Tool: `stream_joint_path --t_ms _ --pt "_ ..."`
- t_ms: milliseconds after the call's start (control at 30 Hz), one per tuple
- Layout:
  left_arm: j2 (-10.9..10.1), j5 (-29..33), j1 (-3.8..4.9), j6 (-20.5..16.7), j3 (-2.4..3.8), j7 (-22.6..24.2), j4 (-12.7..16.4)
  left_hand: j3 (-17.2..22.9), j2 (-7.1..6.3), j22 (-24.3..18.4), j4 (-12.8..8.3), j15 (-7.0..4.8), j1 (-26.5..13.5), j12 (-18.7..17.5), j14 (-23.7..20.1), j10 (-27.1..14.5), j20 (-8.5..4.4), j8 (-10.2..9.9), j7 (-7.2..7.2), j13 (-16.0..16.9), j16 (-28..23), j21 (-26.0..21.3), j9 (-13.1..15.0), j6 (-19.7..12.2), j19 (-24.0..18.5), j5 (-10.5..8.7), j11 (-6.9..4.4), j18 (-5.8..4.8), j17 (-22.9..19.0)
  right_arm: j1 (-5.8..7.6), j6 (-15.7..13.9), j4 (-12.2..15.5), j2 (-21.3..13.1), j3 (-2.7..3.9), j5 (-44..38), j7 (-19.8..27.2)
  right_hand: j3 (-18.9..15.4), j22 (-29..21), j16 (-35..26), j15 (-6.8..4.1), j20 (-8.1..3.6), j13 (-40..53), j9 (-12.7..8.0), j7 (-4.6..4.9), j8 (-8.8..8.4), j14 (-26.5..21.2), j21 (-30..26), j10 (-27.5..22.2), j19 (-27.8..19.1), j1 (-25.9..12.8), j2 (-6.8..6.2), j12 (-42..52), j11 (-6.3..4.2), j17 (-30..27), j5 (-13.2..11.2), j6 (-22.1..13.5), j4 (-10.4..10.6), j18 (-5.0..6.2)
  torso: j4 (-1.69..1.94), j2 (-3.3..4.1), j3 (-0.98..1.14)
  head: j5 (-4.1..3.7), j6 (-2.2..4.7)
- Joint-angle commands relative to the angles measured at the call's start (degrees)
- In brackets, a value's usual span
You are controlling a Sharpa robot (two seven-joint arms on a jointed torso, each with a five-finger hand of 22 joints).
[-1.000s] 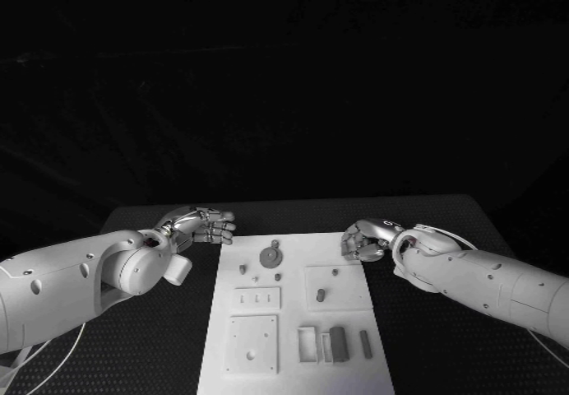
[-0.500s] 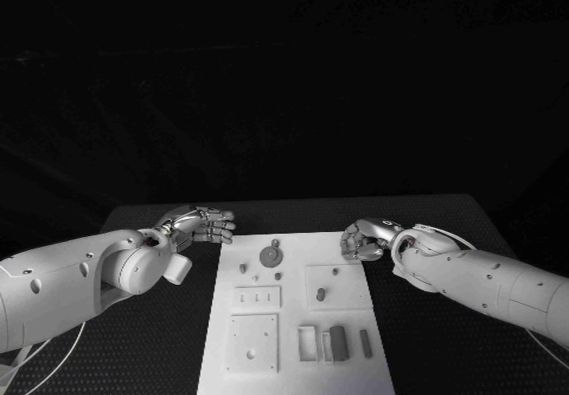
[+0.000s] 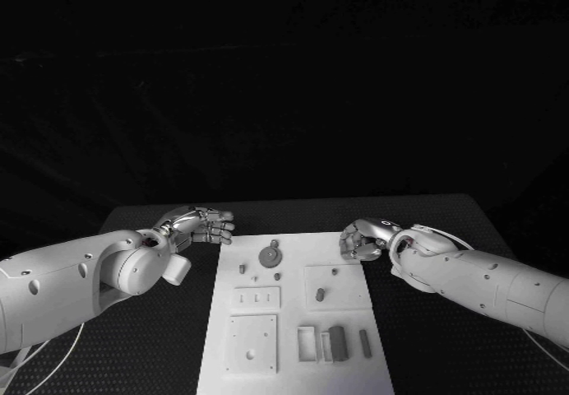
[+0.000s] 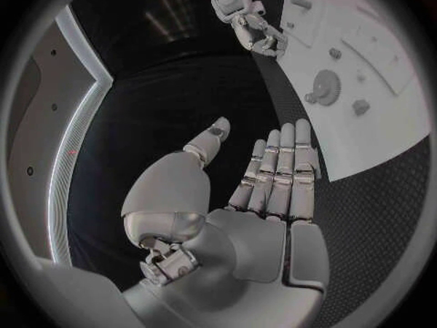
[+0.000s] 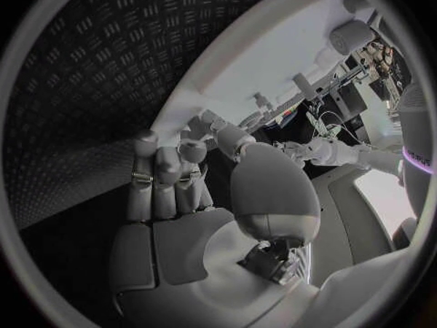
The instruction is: Assemble the parts on the task board
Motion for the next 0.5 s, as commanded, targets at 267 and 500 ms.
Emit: stream_joint_path --t_ms 267,500 --pt "0.00 -0.17 0.03 0.85 0.04 0.32 0.22 -0.37 0.16 0.05 -0.03 -0.03 -0.30 -0.36 0.33 -0.11 -0.10 -0.06 2.94 -0.08 -0.42 -0.29 -0.06 0.24 0.34 0.24 0.35 0.96 0.09 -0.17 -0.70 0.02 0.35 -0.04 -0.48 -1.01 0.67 1.05 0.45 -0.33 -0.21 0.06 0.64 -0.51 0.86 0.69 0.57 0.65 0.40 0.42 1.32 0.48 -0.42 0.12 0.13 1.77 -0.34 1.08 0.03 0.02 -0.01 -0.04 0.00" --pt "-0.02 -0.17 0.03 0.88 0.04 0.26 0.15 -0.37 0.16 0.05 -0.03 -0.02 -0.31 -0.39 0.33 -0.10 -0.10 -0.07 2.95 -0.09 -0.44 -0.31 -0.07 0.23 0.35 0.23 0.36 0.96 0.10 -0.34 -0.75 -0.14 0.60 -0.04 -0.77 -1.21 0.75 1.09 0.64 -0.52 -0.33 0.07 0.96 -0.74 1.11 0.96 0.81 1.04 0.60 0.33 1.76 0.62 -0.64 0.19 0.14 2.33 -0.39 1.08 0.07 0.01 0.01 0.04 0.05"
